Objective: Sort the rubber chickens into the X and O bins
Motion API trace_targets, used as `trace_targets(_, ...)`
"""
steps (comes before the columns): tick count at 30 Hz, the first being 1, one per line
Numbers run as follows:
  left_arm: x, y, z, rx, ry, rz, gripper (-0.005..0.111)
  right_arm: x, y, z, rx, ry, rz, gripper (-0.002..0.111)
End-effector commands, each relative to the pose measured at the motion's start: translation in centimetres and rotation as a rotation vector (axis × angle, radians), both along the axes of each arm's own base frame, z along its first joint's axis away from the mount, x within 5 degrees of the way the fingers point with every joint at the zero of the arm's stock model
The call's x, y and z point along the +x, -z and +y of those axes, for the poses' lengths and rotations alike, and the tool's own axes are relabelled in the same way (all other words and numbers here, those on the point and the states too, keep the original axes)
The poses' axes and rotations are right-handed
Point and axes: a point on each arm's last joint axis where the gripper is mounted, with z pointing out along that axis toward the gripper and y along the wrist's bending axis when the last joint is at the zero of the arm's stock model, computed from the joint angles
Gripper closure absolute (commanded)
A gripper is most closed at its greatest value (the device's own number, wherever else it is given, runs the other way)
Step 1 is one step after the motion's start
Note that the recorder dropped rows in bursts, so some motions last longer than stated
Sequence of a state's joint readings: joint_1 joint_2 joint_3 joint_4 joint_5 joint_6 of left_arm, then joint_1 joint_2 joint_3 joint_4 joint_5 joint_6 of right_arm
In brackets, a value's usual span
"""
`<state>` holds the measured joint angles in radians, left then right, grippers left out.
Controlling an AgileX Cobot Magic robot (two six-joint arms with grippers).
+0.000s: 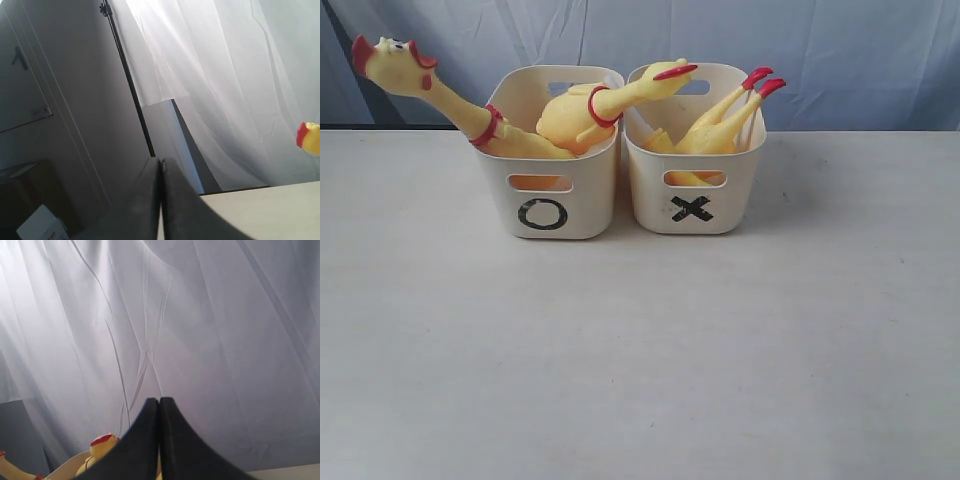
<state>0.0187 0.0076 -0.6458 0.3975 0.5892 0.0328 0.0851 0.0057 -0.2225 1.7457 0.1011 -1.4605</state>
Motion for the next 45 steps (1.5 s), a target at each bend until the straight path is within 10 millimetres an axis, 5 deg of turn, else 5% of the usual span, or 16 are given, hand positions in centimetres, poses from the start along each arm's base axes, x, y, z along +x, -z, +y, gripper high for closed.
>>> trace_targets(1, -0.2, -0.1, 0.0, 0.006, -0.002, -0.014, 0.106, -0.1, 0.0, 0.0, -0.002, 0.007, -0.004, 0.109)
trace_targets(15, 0.9, 0.9, -1.6, -0.236, 0.226, -0.038, 0.106, -0.1, 0.0, 0.0, -0.009, 0.007, -0.005, 0.109)
trace_targets(25, 4.4, 6.8, -1.6, -0.261, 0.21, 0.132, 0.106, 0.2, 0.9, -0.3, -1.01, 0.324, -0.088, 0.109)
trace_targets(31, 5.9, 10.8, -1.8, -0.277, 0.238, 0.267, 0.106, 0.4, 1.3, -0.6, -1.339, 0.43, -0.112, 0.109)
trace_targets(40, 6.9, 13.8, -1.9, -0.263, 0.251, 0.308, 0.106, 2.0, 7.6, -0.6, -1.503, 0.34, 0.018, 0.109)
trace_targets(45, 7.1, 15.2, -1.7, -0.258, 0.219, 0.339, 0.106, 2.0, 9.2, -0.4, -1.548, 0.225, 0.099, 0.109)
